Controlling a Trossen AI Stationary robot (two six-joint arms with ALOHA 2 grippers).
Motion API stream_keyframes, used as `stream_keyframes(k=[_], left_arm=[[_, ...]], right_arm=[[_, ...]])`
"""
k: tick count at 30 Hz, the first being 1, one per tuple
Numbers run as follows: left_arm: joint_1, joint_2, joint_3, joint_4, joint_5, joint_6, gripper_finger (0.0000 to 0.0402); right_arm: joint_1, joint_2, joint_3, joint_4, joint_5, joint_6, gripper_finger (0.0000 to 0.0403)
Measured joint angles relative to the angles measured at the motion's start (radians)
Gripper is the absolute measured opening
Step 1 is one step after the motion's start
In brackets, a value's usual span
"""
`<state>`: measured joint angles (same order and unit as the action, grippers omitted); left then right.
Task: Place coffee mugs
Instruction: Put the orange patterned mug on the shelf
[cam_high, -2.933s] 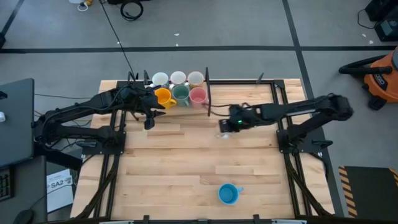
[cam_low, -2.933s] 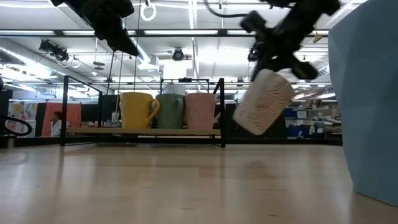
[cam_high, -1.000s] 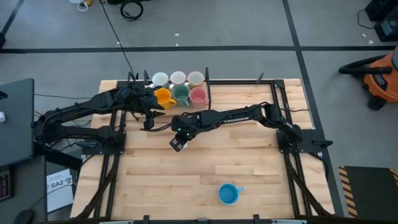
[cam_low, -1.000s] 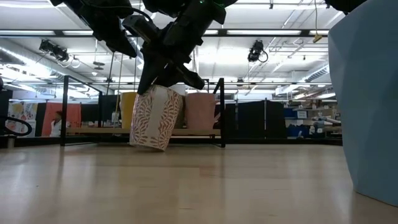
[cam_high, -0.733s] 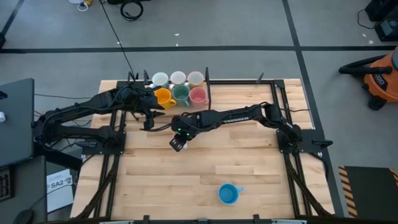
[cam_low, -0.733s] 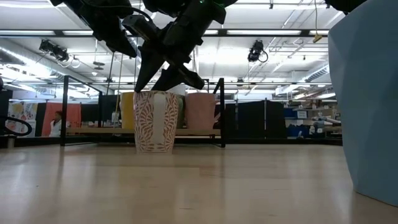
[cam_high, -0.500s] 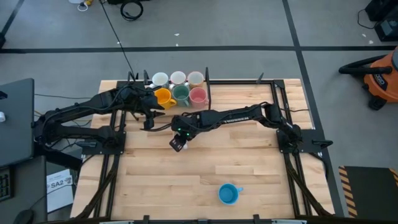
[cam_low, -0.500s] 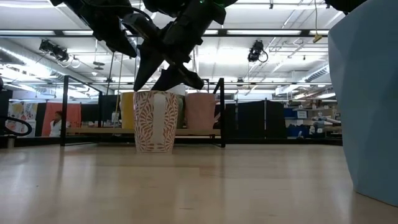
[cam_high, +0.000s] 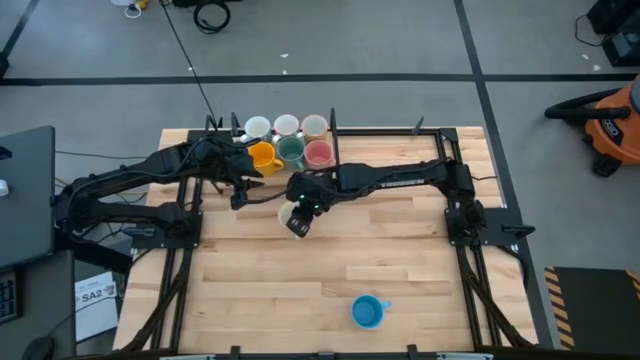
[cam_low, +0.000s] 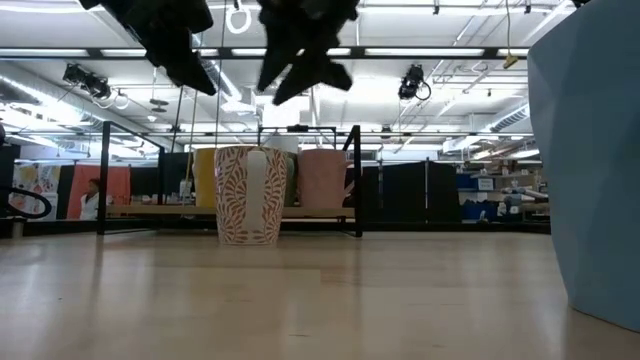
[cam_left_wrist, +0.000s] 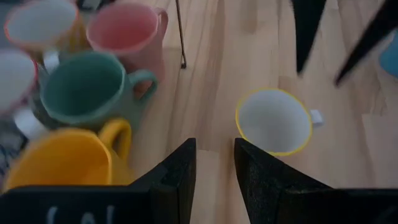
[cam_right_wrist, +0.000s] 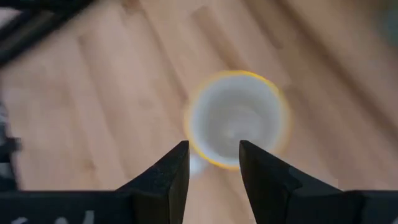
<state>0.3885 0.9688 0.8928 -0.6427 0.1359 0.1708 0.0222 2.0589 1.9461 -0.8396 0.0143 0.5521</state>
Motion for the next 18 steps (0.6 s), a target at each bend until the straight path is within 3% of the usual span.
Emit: stream_keyframes(k=[6,9,18], left_arm=[[-0.036,0.0,0.0,-0.137,0.0,-0.136,0.0116],[-0.085,0.0,0.0,-0.177,0.001,-0.185,0.0116],[-0.25,0.016,0.0,-0.174,-0.063,-0.35,0.0116]], right_arm=[[0.027,-0.023,-0.003,-0.178,0.244,-0.014,0.0145],[0.035,-0.025,-0.035,-0.181,0.342,-0.004,0.0145],[0.034,-0.024,-0.208,-0.054,0.357,0.028,0.0145]])
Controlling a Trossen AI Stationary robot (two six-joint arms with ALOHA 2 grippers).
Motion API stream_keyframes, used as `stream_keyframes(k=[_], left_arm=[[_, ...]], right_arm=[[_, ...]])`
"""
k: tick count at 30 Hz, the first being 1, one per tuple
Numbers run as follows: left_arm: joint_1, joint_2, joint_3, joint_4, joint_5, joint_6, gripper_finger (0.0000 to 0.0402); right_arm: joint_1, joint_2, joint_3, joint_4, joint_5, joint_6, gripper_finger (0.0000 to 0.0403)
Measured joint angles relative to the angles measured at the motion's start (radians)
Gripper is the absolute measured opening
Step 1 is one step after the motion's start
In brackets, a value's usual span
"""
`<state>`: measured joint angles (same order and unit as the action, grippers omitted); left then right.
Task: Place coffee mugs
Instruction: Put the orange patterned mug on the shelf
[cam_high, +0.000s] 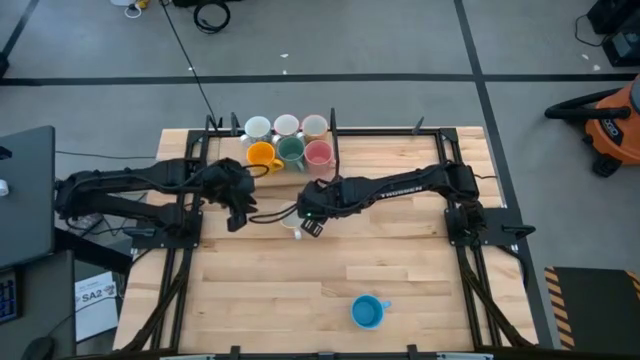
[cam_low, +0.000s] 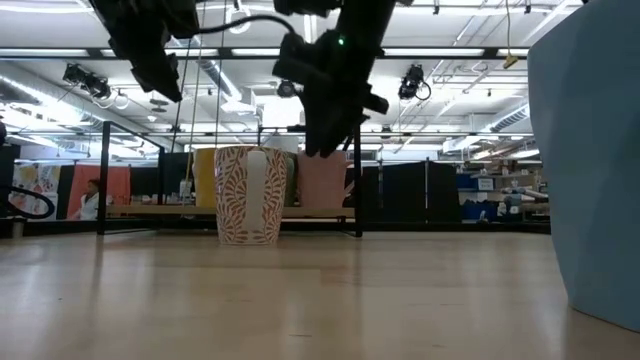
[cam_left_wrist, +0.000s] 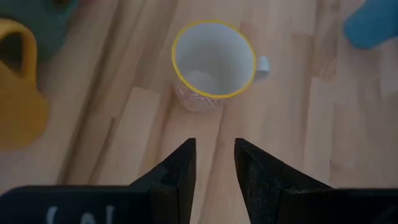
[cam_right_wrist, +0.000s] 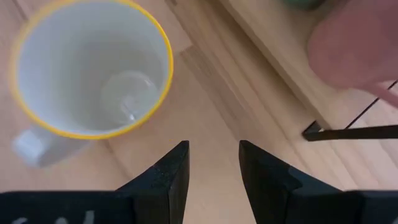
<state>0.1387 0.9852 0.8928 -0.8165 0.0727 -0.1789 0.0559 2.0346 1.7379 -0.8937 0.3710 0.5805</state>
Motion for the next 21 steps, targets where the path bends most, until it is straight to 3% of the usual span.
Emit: stream_keyframes(k=[12,21], left_arm=[[-0.185,0.196,0.0,0.014,-0.142,-0.106,0.0116],[-0.22,0.375,-0.001,0.12,-0.211,-0.126,0.0116]], right_arm=[[0.0,0.001,-0.143,0.171,-0.003,-0.007,0.0145],[-0.001,0.001,-0.193,0.277,-0.006,-0.008,0.0145]])
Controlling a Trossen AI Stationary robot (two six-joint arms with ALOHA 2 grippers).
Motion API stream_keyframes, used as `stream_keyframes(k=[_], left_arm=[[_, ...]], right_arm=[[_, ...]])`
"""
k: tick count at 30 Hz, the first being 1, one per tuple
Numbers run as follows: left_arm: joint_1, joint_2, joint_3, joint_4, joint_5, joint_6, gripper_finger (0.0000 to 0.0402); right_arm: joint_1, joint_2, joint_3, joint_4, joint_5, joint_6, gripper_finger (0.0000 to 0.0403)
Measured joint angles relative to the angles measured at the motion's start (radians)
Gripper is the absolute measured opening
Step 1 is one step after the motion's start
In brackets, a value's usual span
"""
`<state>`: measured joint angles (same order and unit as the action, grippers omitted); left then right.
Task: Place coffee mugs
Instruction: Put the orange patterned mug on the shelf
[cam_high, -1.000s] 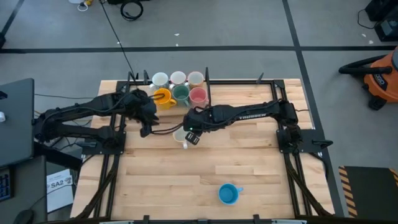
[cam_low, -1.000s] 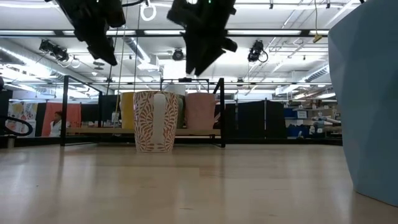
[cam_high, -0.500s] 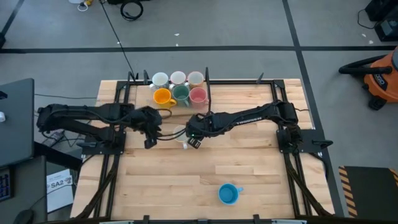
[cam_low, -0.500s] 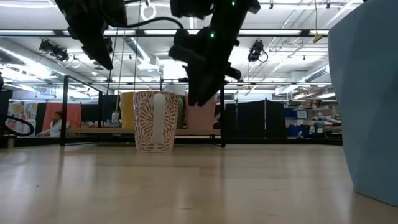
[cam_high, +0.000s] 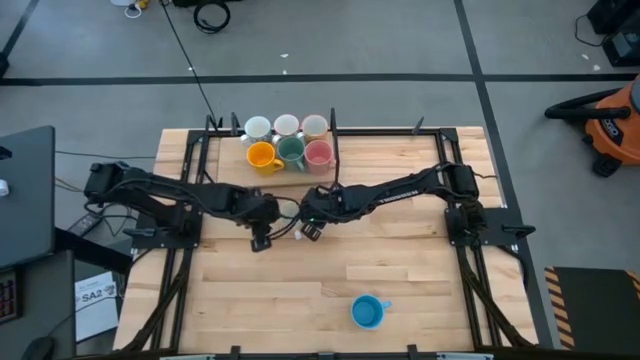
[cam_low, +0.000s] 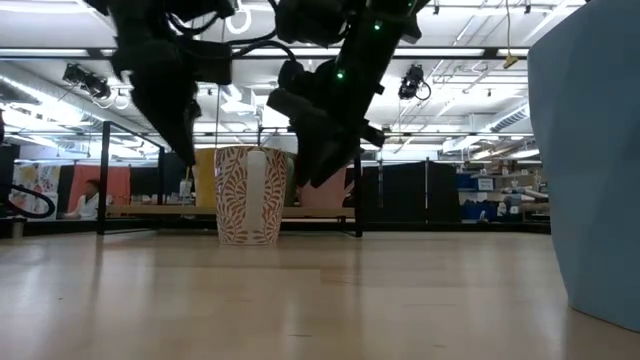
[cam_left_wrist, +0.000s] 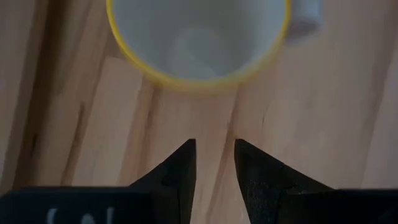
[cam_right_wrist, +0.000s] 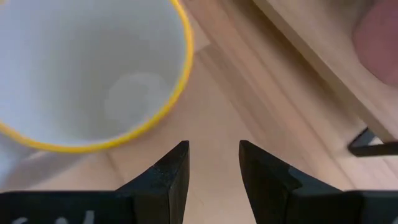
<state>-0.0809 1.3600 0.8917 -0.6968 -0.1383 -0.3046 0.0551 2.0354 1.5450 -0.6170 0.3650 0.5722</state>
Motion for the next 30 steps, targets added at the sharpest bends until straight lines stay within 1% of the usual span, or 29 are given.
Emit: stream_keyframes(k=[2,5,15,20,24,26,30], left_arm=[[0.006,0.027,0.002,0.038,-0.004,-0.002,0.0116],[0.006,0.053,0.002,0.062,-0.031,-0.003,0.0116],[0.012,0.052,0.002,0.074,-0.238,0.002,0.0116],[0.012,0.052,0.002,0.078,-0.318,0.002,0.0116],[0.012,0.052,0.002,0.088,-0.388,0.005,0.0116],[0.012,0.052,0.002,0.089,-0.41,0.005,0.0116],[0.012,0.051,0.002,0.086,-0.416,0.014,0.0116]], right_arm=[[0.004,0.0,-0.002,0.006,-0.006,0.0,0.0145],[0.005,0.001,-0.005,0.027,-0.052,0.0,0.0145],[0.016,0.001,-0.004,0.11,-0.171,0.0,0.0145],[0.017,0.001,-0.004,0.156,-0.236,-0.001,0.0145],[0.018,0.001,-0.004,0.194,-0.287,-0.039,0.0145],[0.018,0.001,-0.004,0.209,-0.31,-0.05,0.0145],[0.018,0.001,-0.003,0.21,-0.314,-0.052,0.0145]])
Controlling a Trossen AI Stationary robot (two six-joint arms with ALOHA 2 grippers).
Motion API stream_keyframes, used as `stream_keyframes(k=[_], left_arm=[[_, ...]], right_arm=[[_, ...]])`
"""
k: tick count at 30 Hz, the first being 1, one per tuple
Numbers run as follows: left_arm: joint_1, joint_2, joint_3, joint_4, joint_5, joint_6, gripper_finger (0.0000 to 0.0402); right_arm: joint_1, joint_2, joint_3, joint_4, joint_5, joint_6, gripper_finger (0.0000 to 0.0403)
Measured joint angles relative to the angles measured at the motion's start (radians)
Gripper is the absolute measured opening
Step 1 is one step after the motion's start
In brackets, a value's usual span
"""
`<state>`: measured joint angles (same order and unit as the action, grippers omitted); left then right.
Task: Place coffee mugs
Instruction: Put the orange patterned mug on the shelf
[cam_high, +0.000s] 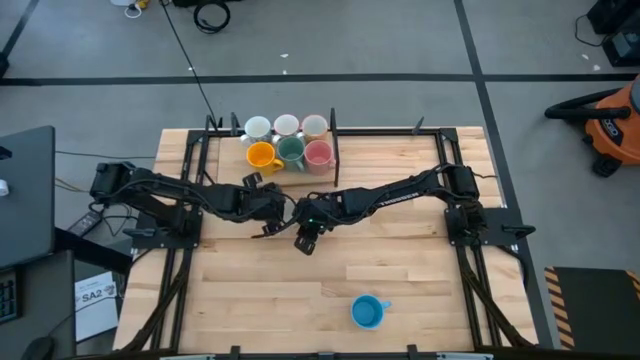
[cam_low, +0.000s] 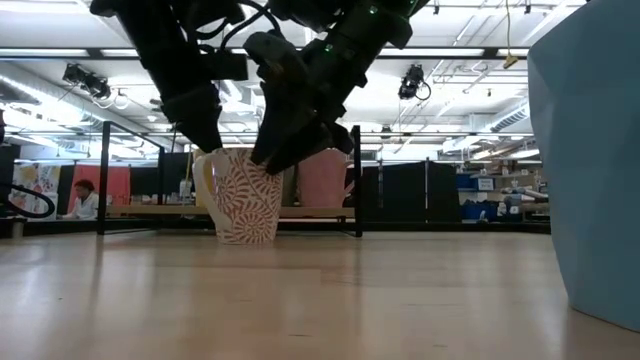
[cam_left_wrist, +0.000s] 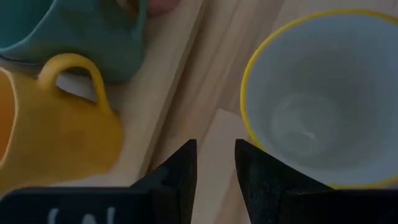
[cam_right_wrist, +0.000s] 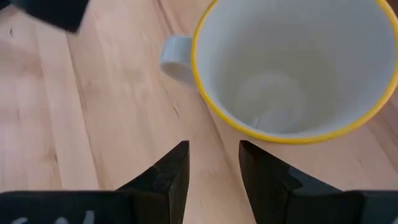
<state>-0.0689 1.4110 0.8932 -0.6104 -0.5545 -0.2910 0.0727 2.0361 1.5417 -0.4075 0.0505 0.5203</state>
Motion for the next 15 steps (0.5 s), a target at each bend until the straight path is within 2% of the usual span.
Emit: stream_keyframes(k=[8,11,15], left_arm=[[0.0,-0.076,-0.001,-0.004,0.039,0.015,0.0116],[0.0,-0.114,-0.002,0.013,0.112,0.014,0.0116],[-0.002,-0.148,-0.002,0.116,0.242,0.014,0.0116]], right_arm=[[0.0,-0.017,0.003,-0.065,-0.014,-0.001,0.0145],[0.0,-0.049,0.003,-0.133,-0.018,-0.007,0.0145],[0.002,-0.106,0.003,-0.231,0.002,-0.053,0.0145]])
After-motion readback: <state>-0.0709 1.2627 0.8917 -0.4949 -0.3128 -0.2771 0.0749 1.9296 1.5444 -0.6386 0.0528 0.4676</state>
